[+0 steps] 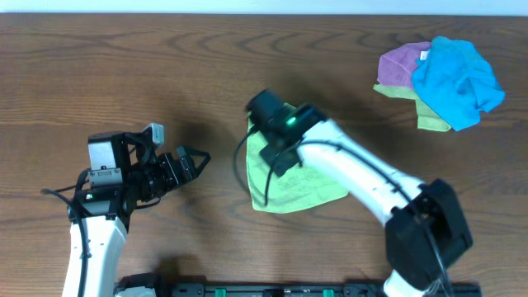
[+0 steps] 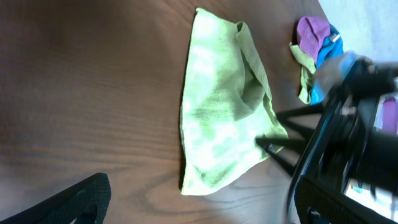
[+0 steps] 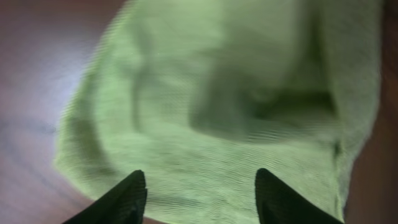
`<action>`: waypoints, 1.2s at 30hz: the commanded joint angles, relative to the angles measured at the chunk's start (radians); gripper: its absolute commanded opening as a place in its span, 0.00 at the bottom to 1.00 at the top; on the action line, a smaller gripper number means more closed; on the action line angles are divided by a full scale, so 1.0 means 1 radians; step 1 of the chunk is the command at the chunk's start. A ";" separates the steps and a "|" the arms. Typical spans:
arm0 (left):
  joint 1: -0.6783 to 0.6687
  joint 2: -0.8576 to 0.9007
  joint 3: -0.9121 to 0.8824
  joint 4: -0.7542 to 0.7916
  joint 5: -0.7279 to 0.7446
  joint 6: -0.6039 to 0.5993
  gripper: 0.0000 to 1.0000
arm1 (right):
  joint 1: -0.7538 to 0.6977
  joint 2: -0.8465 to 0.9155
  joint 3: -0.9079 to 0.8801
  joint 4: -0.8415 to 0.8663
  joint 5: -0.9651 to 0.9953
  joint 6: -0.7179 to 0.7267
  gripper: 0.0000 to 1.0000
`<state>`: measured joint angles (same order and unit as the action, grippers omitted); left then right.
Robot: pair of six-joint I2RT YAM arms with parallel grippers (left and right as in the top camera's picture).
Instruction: Fold the cloth
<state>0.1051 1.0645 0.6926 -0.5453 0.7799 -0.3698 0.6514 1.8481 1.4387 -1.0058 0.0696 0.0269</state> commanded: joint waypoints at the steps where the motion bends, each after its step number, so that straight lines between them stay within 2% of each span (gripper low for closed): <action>1: 0.005 -0.006 0.025 -0.032 0.014 0.007 0.96 | -0.109 -0.048 0.005 -0.016 -0.063 0.063 0.60; 8: -0.068 -0.006 0.025 -0.086 -0.022 -0.003 0.96 | -0.288 -0.138 -0.050 -0.053 -0.117 0.054 0.67; 11: -0.154 -0.006 0.026 -0.087 -0.089 -0.058 0.96 | -0.333 -0.175 -0.113 -0.053 -0.142 0.055 0.72; 14: -0.261 -0.006 0.026 -0.087 -0.155 -0.127 0.96 | -0.370 -0.222 -0.204 -0.040 -0.143 0.088 0.80; 21: -0.431 0.011 0.016 -0.083 -0.319 -0.335 0.95 | -0.454 -0.351 -0.405 0.070 -0.238 0.155 0.81; 25: -0.457 0.063 -0.020 -0.024 -0.306 -0.399 0.96 | -0.500 -0.404 -0.455 0.078 -0.262 0.159 0.82; 31: -0.459 0.196 -0.073 0.179 -0.191 -0.406 0.95 | -0.534 -0.447 -0.461 0.070 -0.262 0.159 0.82; 36: -0.459 0.313 -0.076 0.267 -0.144 -0.421 0.95 | -0.542 -0.464 -0.462 0.051 -0.262 0.156 0.82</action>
<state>-0.3500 1.3334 0.6231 -0.3008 0.5831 -0.7708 0.1230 1.4048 0.9813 -0.9493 -0.1799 0.1726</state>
